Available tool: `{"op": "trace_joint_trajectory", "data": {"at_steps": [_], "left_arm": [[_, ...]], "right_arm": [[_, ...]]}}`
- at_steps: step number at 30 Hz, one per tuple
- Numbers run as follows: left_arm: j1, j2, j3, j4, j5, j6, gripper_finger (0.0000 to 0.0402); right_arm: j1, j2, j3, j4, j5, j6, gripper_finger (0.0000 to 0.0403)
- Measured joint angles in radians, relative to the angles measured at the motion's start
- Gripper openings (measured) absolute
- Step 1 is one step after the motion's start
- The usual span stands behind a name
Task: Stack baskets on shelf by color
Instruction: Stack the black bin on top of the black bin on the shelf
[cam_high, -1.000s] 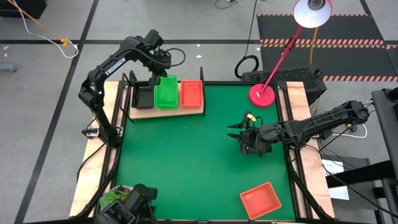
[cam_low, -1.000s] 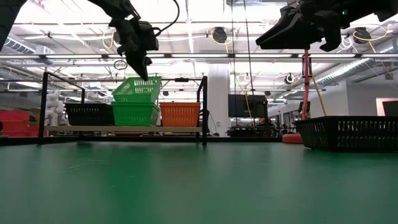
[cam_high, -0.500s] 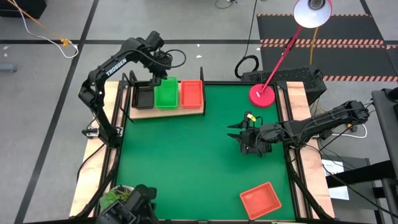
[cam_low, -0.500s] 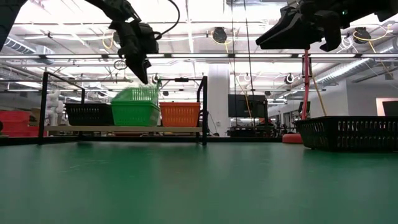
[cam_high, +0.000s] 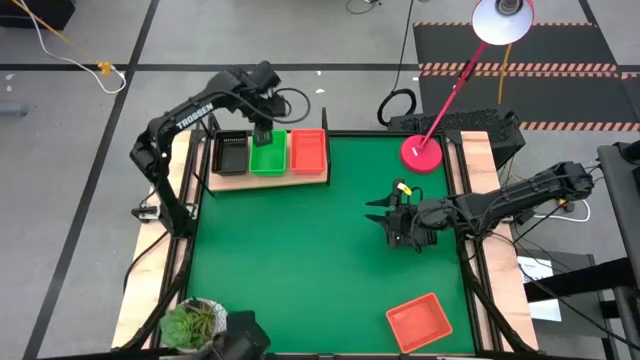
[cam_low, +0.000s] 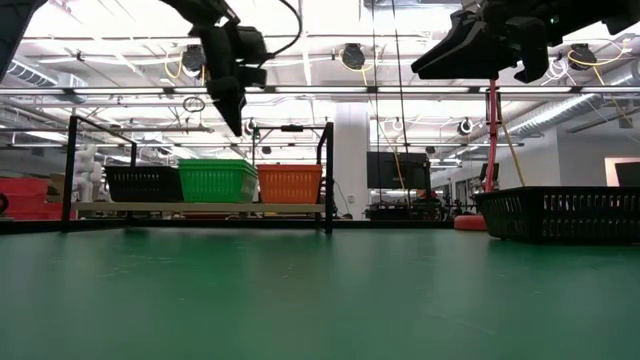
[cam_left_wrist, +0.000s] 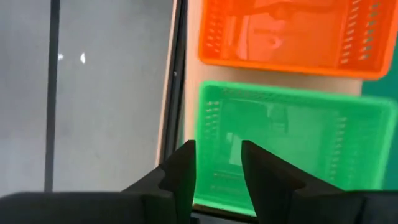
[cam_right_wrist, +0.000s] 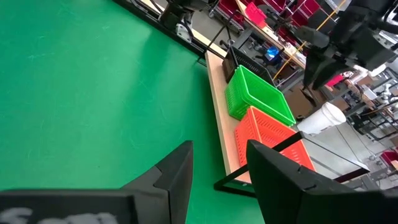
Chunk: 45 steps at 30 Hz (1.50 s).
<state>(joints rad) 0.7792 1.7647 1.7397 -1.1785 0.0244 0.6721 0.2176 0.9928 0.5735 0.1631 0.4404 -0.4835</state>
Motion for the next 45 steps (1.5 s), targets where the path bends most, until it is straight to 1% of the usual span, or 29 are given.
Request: {"op": "trace_joint_trajectory", "data": {"at_steps": [3, 6, 7, 11, 13, 16, 18, 20, 22, 25, 29, 32, 33, 40, 45], "left_arm": [[-0.070, -0.024, 0.000, -0.030, -0.056, -0.125, 0.0115], [-0.152, -0.077, 0.000, -0.058, -0.172, -0.303, 0.0093], [-0.177, -0.101, 0.000, -0.074, -0.193, -0.348, 0.0085], [-0.268, -0.228, 0.000, -0.100, -0.199, -0.450, 0.0056], [-0.316, -0.291, 0.000, -0.099, -0.199, -0.503, 0.0043], [-0.398, -0.372, -0.007, -0.090, -0.201, -0.579, 0.0025], [-0.463, -0.429, -0.046, -0.064, -0.208, -0.617, 0.0012], [-0.529, -0.486, -0.116, 0.002, -0.213, -0.645, 0.0004], [-0.593, -0.540, -0.208, 0.102, -0.218, -0.661, 0.0005], [-0.684, -0.602, -0.353, 0.309, -0.221, -0.668, 0.0014], [-0.772, -0.637, -0.506, 0.547, -0.229, -0.630, 0.0018], [-0.812, -0.635, -0.572, 0.623, -0.231, -0.608, 0.0019], [-0.823, -0.631, -0.587, 0.638, -0.231, -0.607, 0.0019], [-0.867, -0.618, -0.674, 0.713, -0.254, -0.648, 0.0019], [-0.895, -0.612, -0.701, 0.727, -0.255, -0.694, 0.0019]], "right_arm": [[-0.005, 0.000, 0.000, 0.000, 0.001, 0.003, 0.0144], [-0.014, 0.000, 0.000, -0.012, 0.005, 0.019, 0.0144], [-0.016, -0.004, 0.000, -0.025, 0.013, 0.022, 0.0144], [-0.016, -0.035, 0.002, -0.091, 0.105, 0.041, 0.0144], [-0.016, -0.060, 0.001, -0.144, 0.108, 0.082, 0.0144], [-0.015, -0.100, 0.002, -0.229, 0.103, 0.199, 0.0144], [-0.015, -0.121, 0.002, -0.319, 0.068, 0.291, 0.0144], [-0.015, -0.140, 0.001, -0.419, 0.002, 0.389, 0.0144], [-0.015, -0.154, 0.001, -0.508, -0.077, 0.481, 0.0144], [-0.015, -0.167, 0.001, -0.646, -0.185, 0.605, 0.0144], [-0.013, -0.171, 0.001, -0.787, -0.301, 0.767, 0.0144], [-0.009, -0.171, 0.001, -0.845, -0.377, 0.862, 0.0144], [-0.004, -0.171, 0.001, -0.851, -0.391, 0.882, 0.0144], [0.046, -0.168, 0.001, -0.818, -0.395, 0.958, 0.0144], [0.084, -0.109, 0.001, -0.797, -0.393, 0.970, 0.0144]]}}
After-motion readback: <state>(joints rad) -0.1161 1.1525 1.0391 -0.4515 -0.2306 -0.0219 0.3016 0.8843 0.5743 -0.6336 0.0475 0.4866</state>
